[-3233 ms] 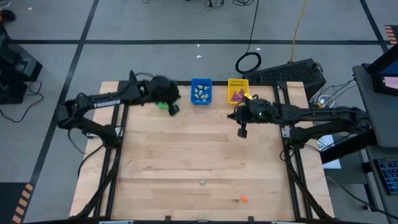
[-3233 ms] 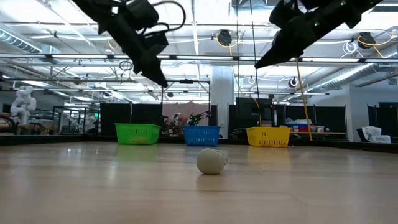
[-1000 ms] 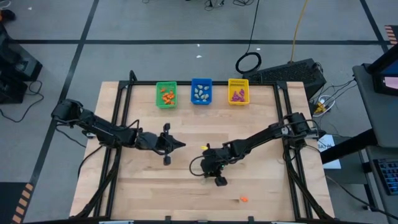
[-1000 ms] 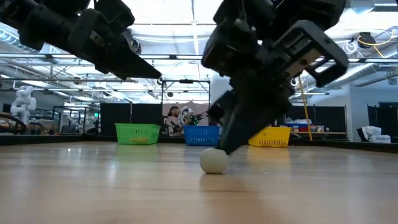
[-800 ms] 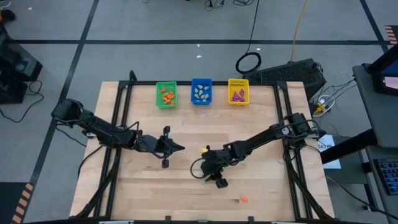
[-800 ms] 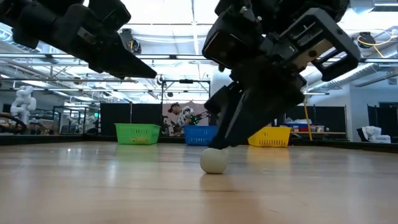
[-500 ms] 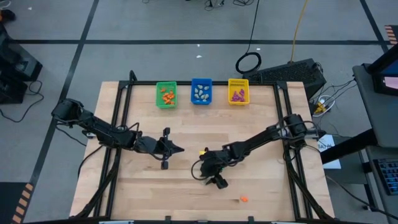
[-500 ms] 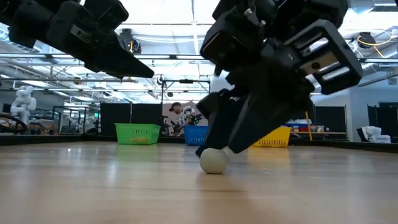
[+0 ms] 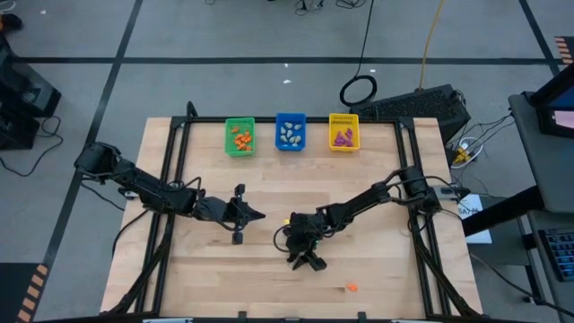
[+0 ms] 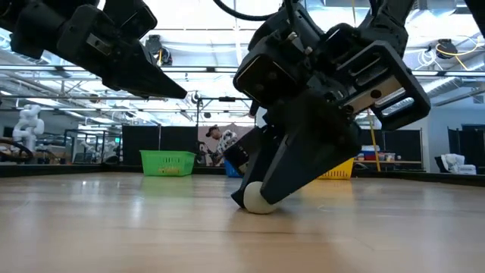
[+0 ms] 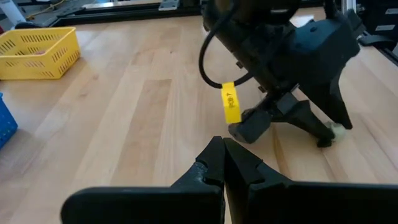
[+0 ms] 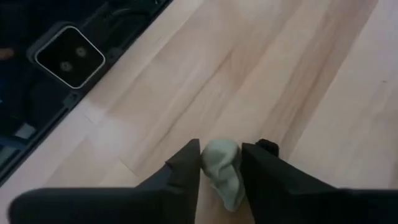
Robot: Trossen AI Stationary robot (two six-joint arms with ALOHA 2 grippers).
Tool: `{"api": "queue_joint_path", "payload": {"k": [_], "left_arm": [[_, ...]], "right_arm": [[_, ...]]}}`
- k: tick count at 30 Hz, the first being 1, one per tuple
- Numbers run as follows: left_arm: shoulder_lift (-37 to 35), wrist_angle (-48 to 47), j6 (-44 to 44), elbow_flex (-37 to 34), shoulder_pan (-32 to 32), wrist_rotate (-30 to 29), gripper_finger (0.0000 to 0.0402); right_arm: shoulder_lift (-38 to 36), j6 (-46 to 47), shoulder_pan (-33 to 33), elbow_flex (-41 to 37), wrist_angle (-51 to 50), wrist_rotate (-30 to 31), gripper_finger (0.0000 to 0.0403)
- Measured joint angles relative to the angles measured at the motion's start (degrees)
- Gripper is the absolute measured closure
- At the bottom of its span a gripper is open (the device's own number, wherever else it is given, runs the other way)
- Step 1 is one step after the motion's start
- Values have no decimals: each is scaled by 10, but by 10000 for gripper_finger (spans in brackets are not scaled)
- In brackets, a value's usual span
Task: Sort Halloween decoration
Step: Put the white skull toy into the blue bin
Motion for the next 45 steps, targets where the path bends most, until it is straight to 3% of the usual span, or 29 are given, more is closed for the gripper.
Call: {"api": "queue_joint_path", "payload": {"k": [7, 15, 26, 34, 40, 45], "left_arm": [[5, -1, 0, 0, -1, -5, 402], [5, 0, -1, 0, -1, -17, 402], [5, 1, -1, 0, -1, -23, 402], [5, 2, -1, 0, -1, -23, 402], [5, 1, -1, 0, -1, -23, 402], [5, 1, -1, 0, -1, -23, 402]], "right_arm": [[-3, 0, -13, 0, -9, -8, 340], [-29, -2, -44, -1, -41, 16, 345], [-147, -46, -96, -3, -196, 167, 356], [-217, -71, -204, -2, -228, 294, 394], [-216, -112, -303, 28, -245, 295, 401], [-178, -153, -359, 101, -263, 292, 403]]}}
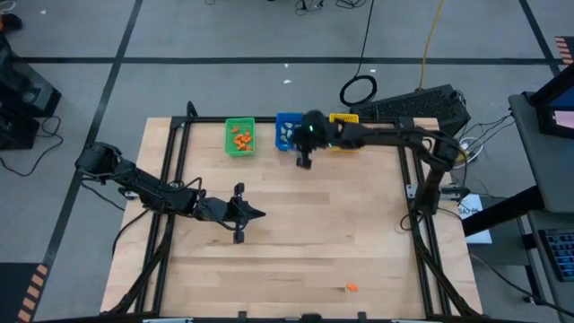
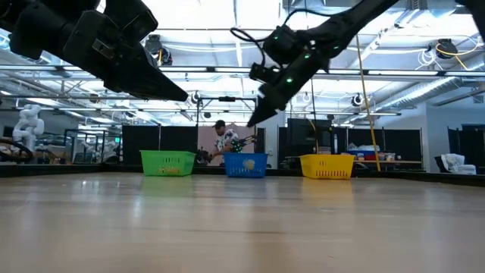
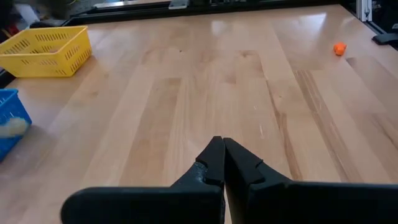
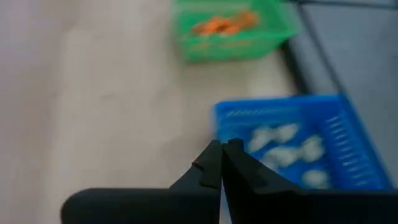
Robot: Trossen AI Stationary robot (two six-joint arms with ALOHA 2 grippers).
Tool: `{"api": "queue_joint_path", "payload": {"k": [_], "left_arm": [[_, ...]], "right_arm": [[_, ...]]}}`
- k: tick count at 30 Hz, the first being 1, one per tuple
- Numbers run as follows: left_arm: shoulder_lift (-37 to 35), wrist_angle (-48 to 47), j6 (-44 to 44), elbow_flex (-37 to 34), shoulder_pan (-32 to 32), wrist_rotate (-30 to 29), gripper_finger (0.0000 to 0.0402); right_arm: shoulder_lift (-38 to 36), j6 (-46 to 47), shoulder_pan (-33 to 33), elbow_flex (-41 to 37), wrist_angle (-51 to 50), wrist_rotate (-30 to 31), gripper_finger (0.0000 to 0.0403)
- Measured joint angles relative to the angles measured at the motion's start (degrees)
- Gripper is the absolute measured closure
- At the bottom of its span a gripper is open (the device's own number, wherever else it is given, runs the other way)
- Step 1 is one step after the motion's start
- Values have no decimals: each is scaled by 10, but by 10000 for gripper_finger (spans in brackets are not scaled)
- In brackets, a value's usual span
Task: Sort Halloween decoration
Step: Put the white skull toy into the blue bin
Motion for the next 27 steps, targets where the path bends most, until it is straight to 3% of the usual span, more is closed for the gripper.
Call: {"api": "queue_joint_path", "payload": {"k": [3, 8, 17, 22, 27], "left_arm": [[0, 0, 0, 0, 0, 0, 402], [0, -1, -14, 0, 0, 0, 402], [0, -4, -14, 0, -3, 0, 402], [0, -3, -15, 0, -5, 0, 402], [0, -2, -15, 0, -5, 0, 402]], "right_arm": [[35, -13, -30, 56, -25, -2, 403], [88, -8, -59, 125, -101, -58, 403], [45, 26, -36, 134, -287, -57, 334], [20, 44, -27, 93, -369, -24, 287], [6, 40, -23, -6, -327, -23, 261]]}}
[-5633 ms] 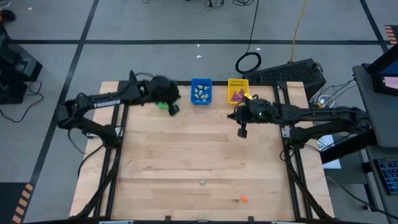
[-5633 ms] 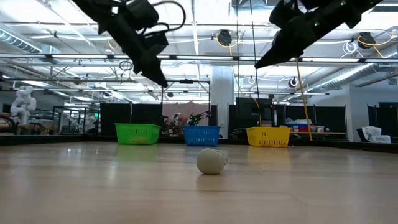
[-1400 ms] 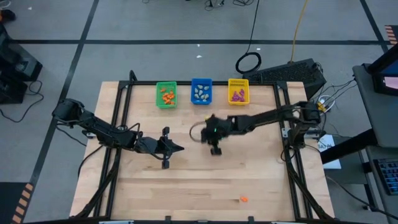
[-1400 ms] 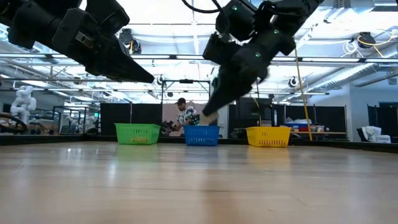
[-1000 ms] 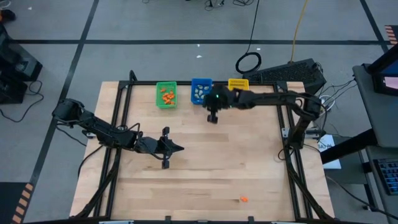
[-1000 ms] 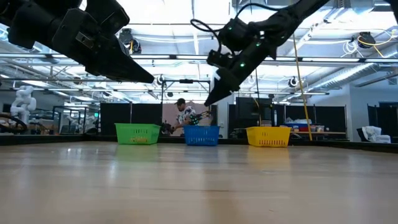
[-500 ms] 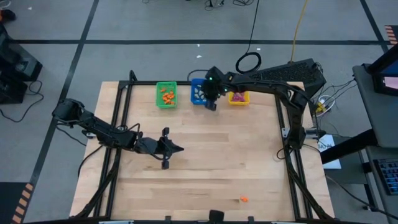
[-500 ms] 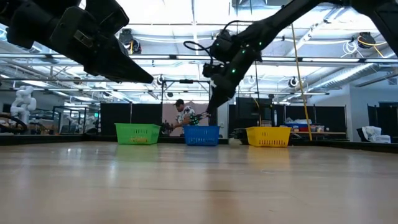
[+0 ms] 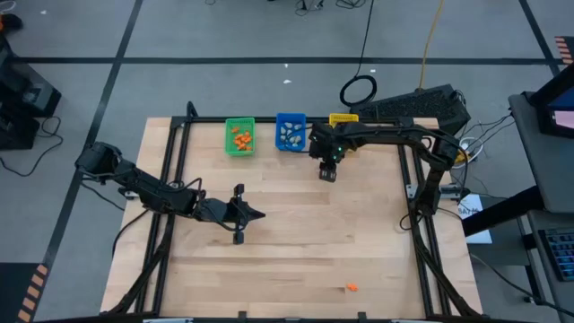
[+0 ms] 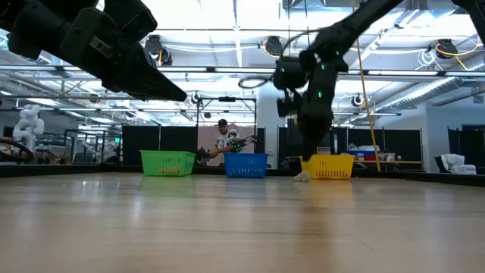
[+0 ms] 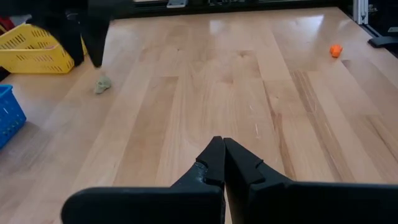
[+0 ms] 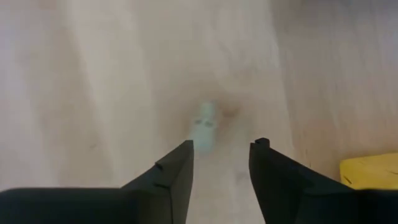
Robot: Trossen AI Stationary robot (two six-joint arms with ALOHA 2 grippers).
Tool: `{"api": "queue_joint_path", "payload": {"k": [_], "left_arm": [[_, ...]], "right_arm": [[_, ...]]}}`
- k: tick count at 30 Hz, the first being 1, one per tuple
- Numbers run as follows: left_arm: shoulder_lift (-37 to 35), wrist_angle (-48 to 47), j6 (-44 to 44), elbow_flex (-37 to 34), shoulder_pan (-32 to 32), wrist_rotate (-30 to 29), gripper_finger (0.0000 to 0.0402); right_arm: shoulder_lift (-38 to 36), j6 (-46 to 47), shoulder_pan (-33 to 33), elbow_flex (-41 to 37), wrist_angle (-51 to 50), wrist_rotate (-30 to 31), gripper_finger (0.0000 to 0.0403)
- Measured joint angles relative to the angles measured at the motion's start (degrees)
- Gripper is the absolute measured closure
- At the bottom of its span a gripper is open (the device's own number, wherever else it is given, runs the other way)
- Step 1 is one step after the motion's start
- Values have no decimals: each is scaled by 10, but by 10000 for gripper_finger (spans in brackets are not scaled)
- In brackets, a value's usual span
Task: Sort Halloween decoration
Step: Put the white skull toy into the blue bin
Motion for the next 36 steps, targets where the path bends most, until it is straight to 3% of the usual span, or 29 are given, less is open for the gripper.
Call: {"api": "queue_joint_path", "payload": {"k": [6, 21, 25, 36], "left_arm": [[0, 1, 0, 0, 0, 0, 402], [0, 1, -5, 0, 0, 0, 402], [0, 1, -5, 0, 0, 0, 402], [0, 1, -6, 0, 0, 0, 402]], "right_arm": [[1, 34, -1, -64, 109, 12, 250], [-24, 60, 4, -70, 95, -6, 250], [-30, 78, 18, -69, 84, -40, 250], [7, -12, 58, -69, 129, -42, 250]]}}
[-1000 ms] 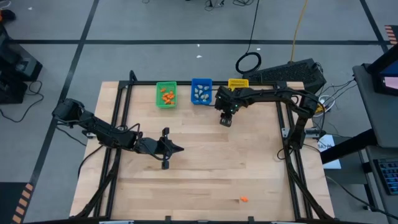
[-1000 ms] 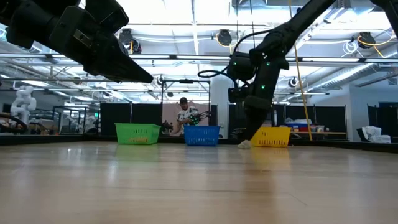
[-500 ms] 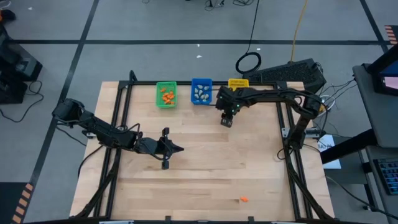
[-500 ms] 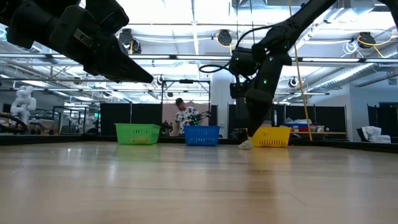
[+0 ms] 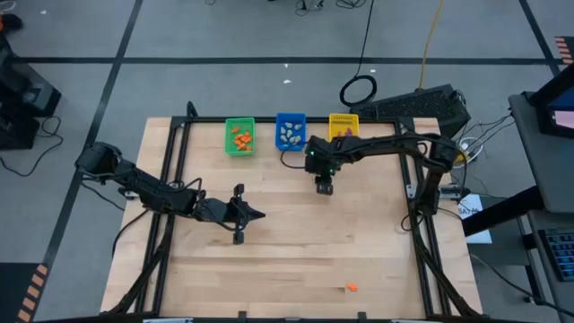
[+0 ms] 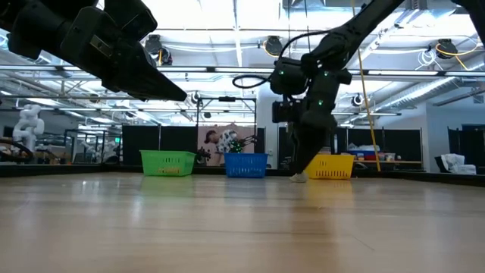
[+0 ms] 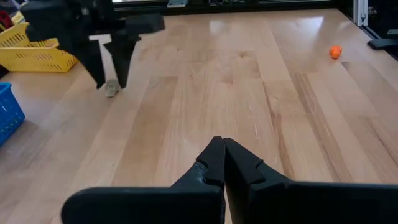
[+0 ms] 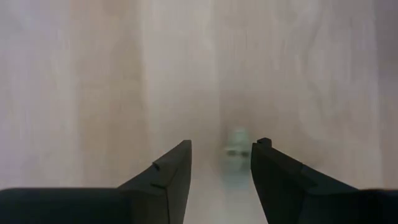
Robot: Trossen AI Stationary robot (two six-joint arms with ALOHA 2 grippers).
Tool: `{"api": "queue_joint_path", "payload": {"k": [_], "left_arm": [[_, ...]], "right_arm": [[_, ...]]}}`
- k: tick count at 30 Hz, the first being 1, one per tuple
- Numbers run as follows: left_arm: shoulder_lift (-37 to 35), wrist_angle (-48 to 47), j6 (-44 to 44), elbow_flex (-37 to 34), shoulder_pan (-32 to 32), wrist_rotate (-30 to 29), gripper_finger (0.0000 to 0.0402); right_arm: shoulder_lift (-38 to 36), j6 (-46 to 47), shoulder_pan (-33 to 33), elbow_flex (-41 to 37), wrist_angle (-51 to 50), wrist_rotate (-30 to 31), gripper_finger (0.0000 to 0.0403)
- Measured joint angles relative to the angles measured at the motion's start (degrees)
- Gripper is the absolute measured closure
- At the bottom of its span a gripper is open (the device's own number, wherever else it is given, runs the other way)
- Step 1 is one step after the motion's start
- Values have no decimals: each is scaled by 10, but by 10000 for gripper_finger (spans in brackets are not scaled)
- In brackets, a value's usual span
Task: Sort Halloween decoration
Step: Put the white skull toy into the blue bin
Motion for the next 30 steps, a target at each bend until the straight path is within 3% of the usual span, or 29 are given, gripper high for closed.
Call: {"api": "queue_joint_path", "payload": {"k": [3, 11, 18, 30], "left_arm": [[0, -1, -3, 0, 0, 0, 402], [0, -5, -5, 0, 0, 0, 402], [0, -5, -5, 0, 0, 0, 402], [0, -4, -5, 0, 0, 0, 402]], "right_arm": [[7, -8, -1, 0, 6, 26, 250], [7, -6, -2, 0, -17, 22, 250], [6, 10, -3, -37, 26, 22, 251], [5, 36, -3, -56, 70, 18, 313]]}}
